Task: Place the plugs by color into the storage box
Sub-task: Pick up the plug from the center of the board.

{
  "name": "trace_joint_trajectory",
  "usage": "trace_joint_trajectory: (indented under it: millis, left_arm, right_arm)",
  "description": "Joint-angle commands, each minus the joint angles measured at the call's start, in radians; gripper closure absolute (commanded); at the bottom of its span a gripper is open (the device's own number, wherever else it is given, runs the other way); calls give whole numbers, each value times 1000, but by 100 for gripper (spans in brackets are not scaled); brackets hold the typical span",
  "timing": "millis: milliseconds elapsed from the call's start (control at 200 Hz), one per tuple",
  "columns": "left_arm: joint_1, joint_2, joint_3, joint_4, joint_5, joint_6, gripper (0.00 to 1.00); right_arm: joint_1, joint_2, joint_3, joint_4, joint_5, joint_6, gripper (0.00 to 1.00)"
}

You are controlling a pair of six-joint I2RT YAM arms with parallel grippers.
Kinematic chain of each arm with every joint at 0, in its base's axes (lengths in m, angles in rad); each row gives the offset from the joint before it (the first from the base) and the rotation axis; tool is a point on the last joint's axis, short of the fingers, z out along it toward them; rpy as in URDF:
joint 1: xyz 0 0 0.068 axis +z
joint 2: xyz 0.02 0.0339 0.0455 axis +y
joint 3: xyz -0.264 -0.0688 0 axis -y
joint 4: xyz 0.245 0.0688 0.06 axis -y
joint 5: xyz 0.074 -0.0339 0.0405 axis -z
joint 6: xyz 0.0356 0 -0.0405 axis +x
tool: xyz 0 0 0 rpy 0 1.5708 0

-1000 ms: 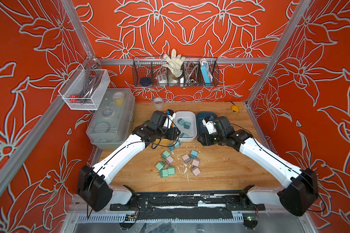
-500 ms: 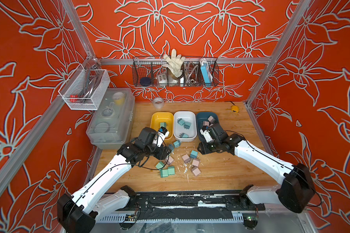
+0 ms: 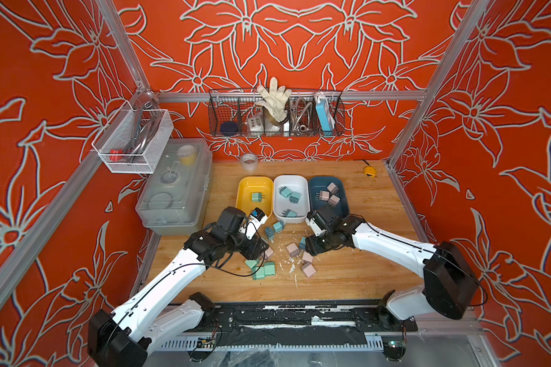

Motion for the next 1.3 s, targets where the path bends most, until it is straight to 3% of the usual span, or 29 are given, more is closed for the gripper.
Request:
trace_joint_trajectory:
  millis: [0,561,1291]
  left_arm:
    - [-2,2,-11,-1,16,20,40]
    - [-2,46,-12,-3,35,12,40]
    - [-3,43,-11,-1,40,9,40]
  right_arm:
    - [30,31,-3,1,52,11,36]
    - [92,166,41,-19,93,-13,34]
    - [99,184,64,-33,113,-18,38]
